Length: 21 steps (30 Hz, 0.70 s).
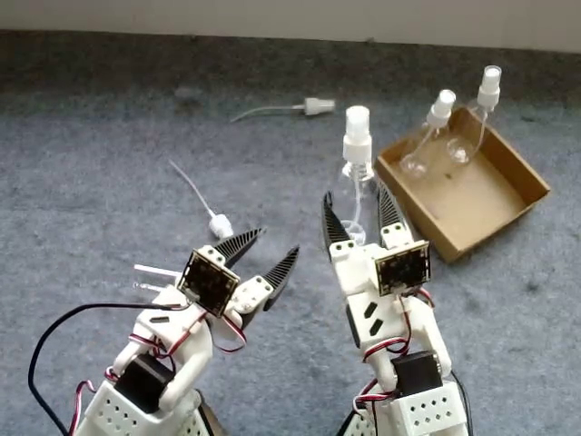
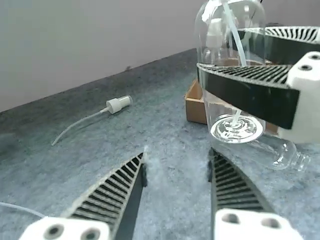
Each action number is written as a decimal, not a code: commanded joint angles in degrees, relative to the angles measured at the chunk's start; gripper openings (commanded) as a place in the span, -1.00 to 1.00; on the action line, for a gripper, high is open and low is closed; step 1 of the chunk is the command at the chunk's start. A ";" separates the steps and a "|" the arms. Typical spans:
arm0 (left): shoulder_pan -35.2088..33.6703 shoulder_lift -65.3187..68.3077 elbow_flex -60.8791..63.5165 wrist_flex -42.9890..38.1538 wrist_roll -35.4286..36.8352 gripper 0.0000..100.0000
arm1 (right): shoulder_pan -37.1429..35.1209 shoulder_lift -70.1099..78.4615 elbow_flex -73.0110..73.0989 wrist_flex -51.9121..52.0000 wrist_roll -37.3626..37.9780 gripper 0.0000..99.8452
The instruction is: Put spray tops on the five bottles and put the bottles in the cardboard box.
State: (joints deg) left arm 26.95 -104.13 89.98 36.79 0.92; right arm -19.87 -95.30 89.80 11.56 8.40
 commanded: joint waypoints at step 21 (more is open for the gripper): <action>5.93 -0.31 7.08 -10.02 0.62 -0.70 | 0.57 -0.13 -15.87 -2.24 0.09 -0.86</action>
State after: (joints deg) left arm 31.52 -104.04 95.87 28.26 0.92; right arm -19.96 -95.30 74.68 11.56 8.40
